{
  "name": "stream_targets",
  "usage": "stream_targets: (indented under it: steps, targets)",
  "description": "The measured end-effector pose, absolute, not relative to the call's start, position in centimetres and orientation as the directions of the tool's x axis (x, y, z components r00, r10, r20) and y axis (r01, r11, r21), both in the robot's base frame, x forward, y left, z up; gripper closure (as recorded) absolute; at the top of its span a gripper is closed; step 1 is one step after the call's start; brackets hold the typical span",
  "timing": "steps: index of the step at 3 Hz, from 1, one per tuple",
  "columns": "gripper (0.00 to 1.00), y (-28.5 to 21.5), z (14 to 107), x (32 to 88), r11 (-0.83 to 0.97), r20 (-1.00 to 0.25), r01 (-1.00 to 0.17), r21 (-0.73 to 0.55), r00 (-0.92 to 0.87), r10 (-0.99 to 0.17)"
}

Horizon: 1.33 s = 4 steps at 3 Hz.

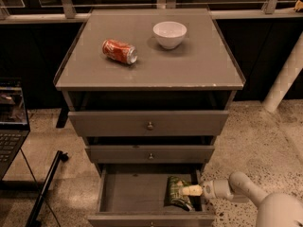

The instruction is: Pick green jalapeno chip bag from bottom drawer and place on counter

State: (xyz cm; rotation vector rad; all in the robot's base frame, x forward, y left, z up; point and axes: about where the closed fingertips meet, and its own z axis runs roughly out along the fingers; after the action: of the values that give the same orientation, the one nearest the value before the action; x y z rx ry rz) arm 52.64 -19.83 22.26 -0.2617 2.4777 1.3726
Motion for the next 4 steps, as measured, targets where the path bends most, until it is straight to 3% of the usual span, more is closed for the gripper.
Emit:
stream_targets:
  steps: [2,4]
  targets:
    - [0.0,-18.5,18.3,51.8,0.67,-0.293,-0.285,0.686,-0.951,-0.104]
    - [0.0,-18.8,15.6,50.7,0.746,-0.256,-0.251,0.616,-0.96,-0.112]
